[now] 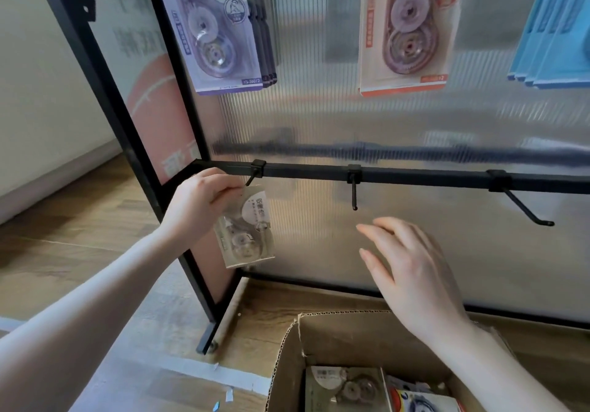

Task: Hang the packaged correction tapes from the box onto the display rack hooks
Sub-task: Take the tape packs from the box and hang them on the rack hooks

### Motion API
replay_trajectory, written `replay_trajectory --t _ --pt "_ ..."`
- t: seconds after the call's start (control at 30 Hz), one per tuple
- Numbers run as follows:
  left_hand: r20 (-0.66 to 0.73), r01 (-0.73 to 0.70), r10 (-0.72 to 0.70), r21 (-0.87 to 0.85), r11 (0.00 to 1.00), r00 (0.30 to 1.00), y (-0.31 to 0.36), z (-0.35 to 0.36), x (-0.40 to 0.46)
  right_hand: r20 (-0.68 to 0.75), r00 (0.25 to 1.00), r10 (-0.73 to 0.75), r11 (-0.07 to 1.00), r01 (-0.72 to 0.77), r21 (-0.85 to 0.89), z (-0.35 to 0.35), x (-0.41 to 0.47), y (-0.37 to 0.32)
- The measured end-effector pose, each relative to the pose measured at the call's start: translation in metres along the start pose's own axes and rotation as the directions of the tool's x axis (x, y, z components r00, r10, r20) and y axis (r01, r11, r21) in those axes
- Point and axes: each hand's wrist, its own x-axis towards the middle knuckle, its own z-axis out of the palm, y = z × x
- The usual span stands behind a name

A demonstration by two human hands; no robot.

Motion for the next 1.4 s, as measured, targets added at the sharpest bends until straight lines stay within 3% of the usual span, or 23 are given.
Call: replay_trajectory --t 0.13,0.43,0.93,1.23,1.4 --pt "0.012 -0.012 0.012 0.017 1.0 1.0 -0.003 0.004 0.002 -0.014 1.0 0.007 1.0 -0.007 -0.002 0.002 -0.008 -0.001" --pt "0.118 0.152 -0.128 -0.227 0.962 0.985 -0.017 0.006 0.005 0.036 0.999 -0.017 1.0 0.017 -0.003 0.007 -0.018 -0.004" --pt "0.194 0.079 -0.067 -0.05 0.996 0.979 -0.022 0.027 0.041 0.11 0.993 -0.044 0.998 0.048 -0.03 0.027 -0.029 -0.003" --pt "0.122 0.077 -0.079 0.016 0.997 0.989 -0.018 0.036 0.045 0.123 0.992 -0.027 0.999 0.032 -0.038 0.034 -0.026 -0.004" --pt "0.06 0.144 -0.141 -0.05 0.988 0.988 -0.011 0.031 0.04 0.146 0.989 -0.011 0.999 0.017 -0.037 0.035 -0.025 -0.002"
